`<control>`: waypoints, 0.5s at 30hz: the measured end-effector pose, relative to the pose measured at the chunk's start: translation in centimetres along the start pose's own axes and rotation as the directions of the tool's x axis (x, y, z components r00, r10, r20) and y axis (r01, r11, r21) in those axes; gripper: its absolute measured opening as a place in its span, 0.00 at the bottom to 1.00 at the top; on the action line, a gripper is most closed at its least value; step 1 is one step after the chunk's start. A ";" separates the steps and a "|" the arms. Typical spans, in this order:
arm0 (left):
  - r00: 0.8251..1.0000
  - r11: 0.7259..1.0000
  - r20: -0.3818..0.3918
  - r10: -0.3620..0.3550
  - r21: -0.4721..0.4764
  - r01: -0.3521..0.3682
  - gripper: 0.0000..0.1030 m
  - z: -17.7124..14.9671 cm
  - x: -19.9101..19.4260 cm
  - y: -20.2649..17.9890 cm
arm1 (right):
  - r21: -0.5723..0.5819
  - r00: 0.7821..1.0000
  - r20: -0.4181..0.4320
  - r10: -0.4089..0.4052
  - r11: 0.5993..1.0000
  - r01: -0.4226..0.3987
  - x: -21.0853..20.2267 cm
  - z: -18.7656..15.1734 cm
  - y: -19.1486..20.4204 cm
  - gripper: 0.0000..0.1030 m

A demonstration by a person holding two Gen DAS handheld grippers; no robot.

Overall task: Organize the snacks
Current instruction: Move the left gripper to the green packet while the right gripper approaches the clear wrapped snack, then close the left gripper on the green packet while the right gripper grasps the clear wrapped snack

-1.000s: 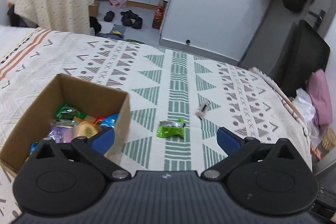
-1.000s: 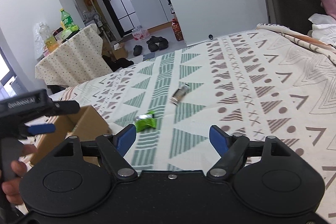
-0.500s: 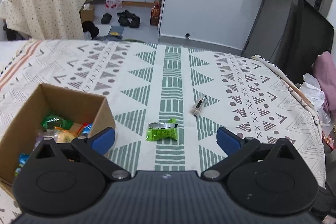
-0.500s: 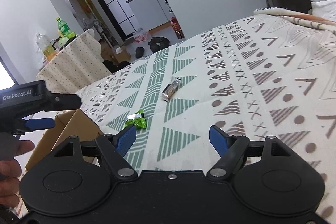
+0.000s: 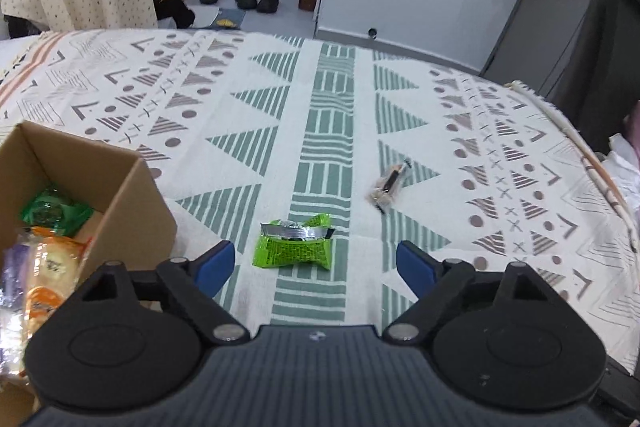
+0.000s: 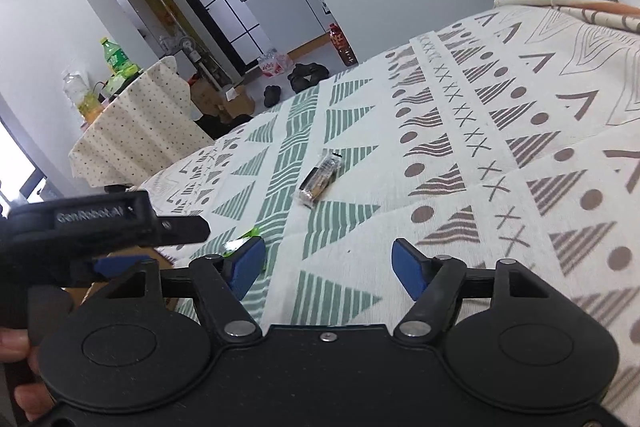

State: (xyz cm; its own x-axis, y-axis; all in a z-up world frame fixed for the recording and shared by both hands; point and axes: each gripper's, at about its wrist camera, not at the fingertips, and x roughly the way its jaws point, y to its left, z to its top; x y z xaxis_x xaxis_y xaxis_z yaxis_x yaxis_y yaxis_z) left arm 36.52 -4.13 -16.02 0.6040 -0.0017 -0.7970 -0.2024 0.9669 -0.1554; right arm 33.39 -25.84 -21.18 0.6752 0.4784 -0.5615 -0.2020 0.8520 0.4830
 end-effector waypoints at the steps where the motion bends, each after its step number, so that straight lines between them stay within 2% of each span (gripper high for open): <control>1: 1.000 1.000 -0.007 0.003 -0.002 -0.003 0.82 0.1 0.5 0.0 | 0.004 1.000 -0.005 0.001 1.000 -0.001 0.5 0.1 -0.2 0.63; 8: 0.998 0.999 -0.047 0.039 -0.021 -0.040 0.80 0.6 4.3 0.0 | 0.026 1.000 -0.024 0.009 1.000 -0.009 3.5 0.9 -0.9 0.61; 11: 0.996 0.998 -0.064 0.065 -0.015 -0.066 0.75 0.7 5.9 0.2 | 0.039 1.000 -0.028 0.012 0.999 -0.011 4.8 1.1 -1.0 0.60; 13: 0.993 0.998 -0.095 0.064 -0.016 -0.066 0.51 0.7 6.8 0.4 | 0.041 1.000 -0.030 0.010 0.999 -0.009 5.7 1.2 -1.0 0.60; 15: 0.992 0.997 -0.112 0.059 -0.034 -0.063 0.47 0.4 7.3 0.8 | 0.044 0.999 -0.032 0.012 0.999 -0.010 6.7 1.3 -1.0 0.60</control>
State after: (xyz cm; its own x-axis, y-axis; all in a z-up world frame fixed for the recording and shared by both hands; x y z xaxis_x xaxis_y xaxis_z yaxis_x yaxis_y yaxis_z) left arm 41.12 -3.24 -21.75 0.5005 0.0269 -0.8653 -0.2664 0.9558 -0.1243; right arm 39.01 -23.80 -24.55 0.6497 0.4950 -0.5769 -0.1778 0.8368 0.5178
